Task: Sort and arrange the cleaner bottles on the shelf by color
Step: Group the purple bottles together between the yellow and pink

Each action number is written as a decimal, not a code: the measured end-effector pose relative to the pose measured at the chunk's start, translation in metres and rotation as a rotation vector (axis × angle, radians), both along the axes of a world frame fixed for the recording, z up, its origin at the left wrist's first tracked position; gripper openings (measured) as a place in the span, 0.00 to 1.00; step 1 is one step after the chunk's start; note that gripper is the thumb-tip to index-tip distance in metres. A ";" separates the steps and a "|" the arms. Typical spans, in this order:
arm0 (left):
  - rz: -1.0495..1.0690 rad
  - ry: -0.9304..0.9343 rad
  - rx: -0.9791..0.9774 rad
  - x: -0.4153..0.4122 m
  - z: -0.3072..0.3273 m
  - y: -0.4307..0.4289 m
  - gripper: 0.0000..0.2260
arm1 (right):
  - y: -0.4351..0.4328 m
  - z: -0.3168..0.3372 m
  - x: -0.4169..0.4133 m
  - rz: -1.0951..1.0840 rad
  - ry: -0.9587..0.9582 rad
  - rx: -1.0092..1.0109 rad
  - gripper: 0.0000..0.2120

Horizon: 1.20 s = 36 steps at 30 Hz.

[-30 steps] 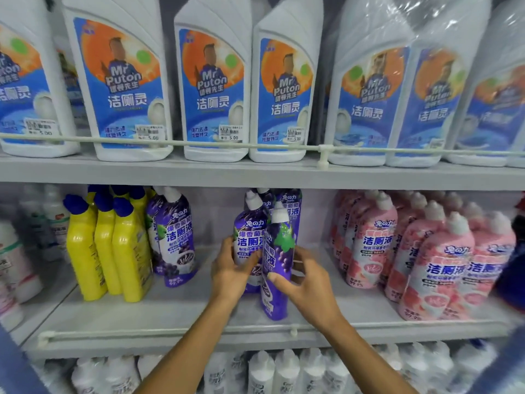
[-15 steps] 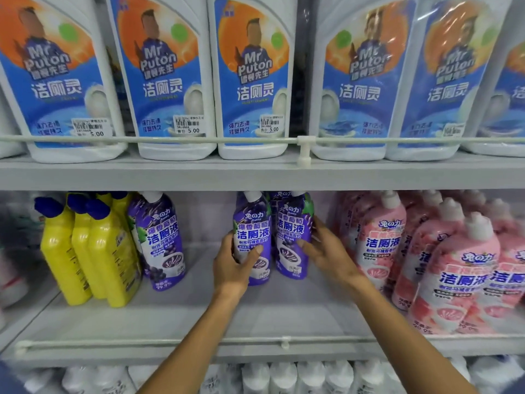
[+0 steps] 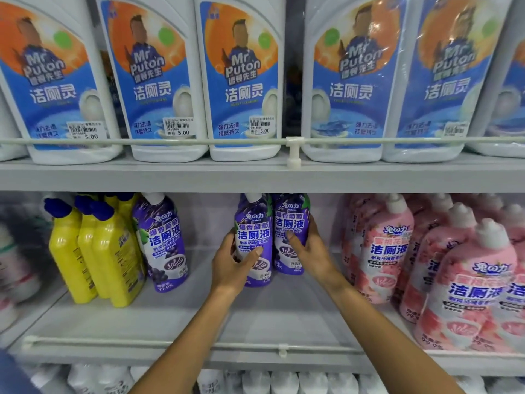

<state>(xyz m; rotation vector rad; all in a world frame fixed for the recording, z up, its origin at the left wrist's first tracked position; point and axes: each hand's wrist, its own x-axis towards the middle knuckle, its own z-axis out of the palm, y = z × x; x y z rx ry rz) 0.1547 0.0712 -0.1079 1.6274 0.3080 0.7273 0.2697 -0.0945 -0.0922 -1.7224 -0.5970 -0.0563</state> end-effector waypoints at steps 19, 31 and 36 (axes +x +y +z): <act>0.085 -0.038 0.017 -0.004 0.002 -0.019 0.23 | 0.013 -0.001 0.001 0.013 0.114 0.100 0.22; 0.054 0.016 0.038 -0.008 -0.002 -0.011 0.24 | 0.010 0.002 -0.002 -0.036 0.100 -0.001 0.25; 0.056 0.087 0.083 -0.005 0.000 0.002 0.20 | 0.007 0.009 -0.002 -0.137 0.029 -0.120 0.21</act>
